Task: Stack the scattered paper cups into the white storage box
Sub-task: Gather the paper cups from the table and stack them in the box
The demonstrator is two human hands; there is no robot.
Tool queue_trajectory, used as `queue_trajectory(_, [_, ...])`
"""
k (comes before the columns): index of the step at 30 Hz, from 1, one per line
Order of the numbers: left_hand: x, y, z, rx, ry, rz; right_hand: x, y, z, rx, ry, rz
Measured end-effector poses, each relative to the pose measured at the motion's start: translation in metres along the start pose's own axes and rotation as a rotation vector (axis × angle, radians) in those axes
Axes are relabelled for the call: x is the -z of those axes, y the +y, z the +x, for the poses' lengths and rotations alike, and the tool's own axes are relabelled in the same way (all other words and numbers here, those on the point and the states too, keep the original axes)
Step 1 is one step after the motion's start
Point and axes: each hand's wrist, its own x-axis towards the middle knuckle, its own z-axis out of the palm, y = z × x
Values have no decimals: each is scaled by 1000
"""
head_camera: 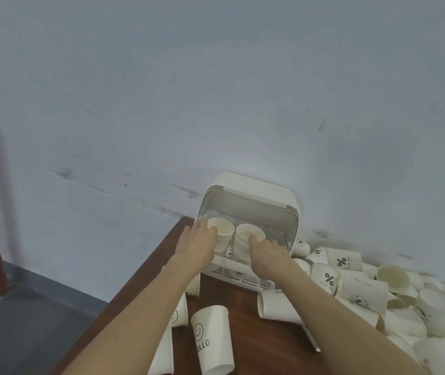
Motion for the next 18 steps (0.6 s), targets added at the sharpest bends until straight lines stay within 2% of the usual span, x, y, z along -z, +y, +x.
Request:
queue_trajectory(8, [1, 1, -10, 15, 20, -17, -3, -2, -10, -45, 98, 222])
queue_trajectory(12, [6, 2, -22, -5, 64, -31, 1, -1, -24, -65, 201, 256])
queue_trajectory(18, [20, 10, -57, -53, 90, -62, 18, 0, -63, -88, 254, 313])
